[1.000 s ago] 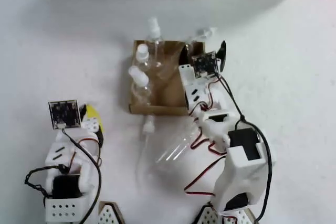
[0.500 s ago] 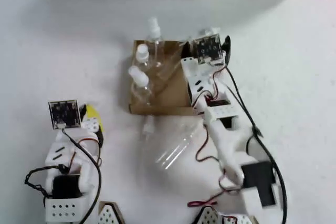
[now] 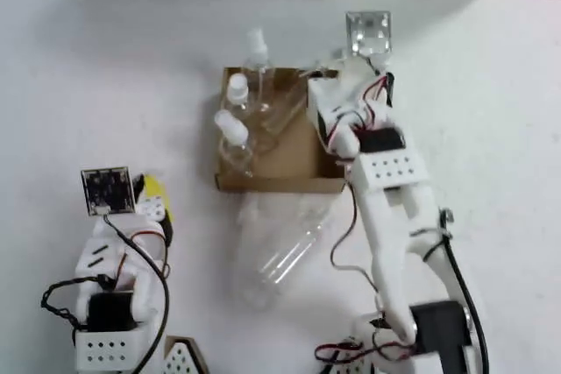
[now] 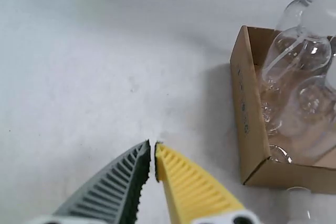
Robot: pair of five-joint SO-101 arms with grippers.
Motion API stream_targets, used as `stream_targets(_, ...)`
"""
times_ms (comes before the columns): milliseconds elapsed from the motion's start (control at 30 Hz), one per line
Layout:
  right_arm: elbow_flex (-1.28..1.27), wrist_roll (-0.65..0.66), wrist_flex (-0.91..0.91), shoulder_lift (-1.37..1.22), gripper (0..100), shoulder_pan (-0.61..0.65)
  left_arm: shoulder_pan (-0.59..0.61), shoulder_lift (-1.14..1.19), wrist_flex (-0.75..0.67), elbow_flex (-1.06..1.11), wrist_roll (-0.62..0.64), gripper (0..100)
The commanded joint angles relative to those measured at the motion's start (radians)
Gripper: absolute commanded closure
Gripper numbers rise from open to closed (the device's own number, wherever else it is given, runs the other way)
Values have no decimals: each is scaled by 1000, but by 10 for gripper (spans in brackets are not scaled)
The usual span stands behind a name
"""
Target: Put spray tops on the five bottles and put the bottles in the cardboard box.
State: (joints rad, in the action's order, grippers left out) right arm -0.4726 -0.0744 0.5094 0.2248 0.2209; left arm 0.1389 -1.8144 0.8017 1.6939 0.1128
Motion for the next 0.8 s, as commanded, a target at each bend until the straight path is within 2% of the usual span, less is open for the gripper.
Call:
stream_targets(0, 164, -48, 45, -73, 625, 1, 5, -10, 5, 0, -11, 978)
stream_targets(300, 445, -120, 136, -351, 625, -41, 5, -10, 5, 0, -11, 978)
stream_targets(533, 626, -282, 216, -504, 625, -130, 2, -10, 5, 0, -11, 978)
stream_targets(633, 684, -422, 223, -550, 624, -133, 2, -10, 5, 0, -11, 978)
stream_targets(767, 750, -446, 243, -598, 624, -142, 1, -10, 5, 0, -11, 978)
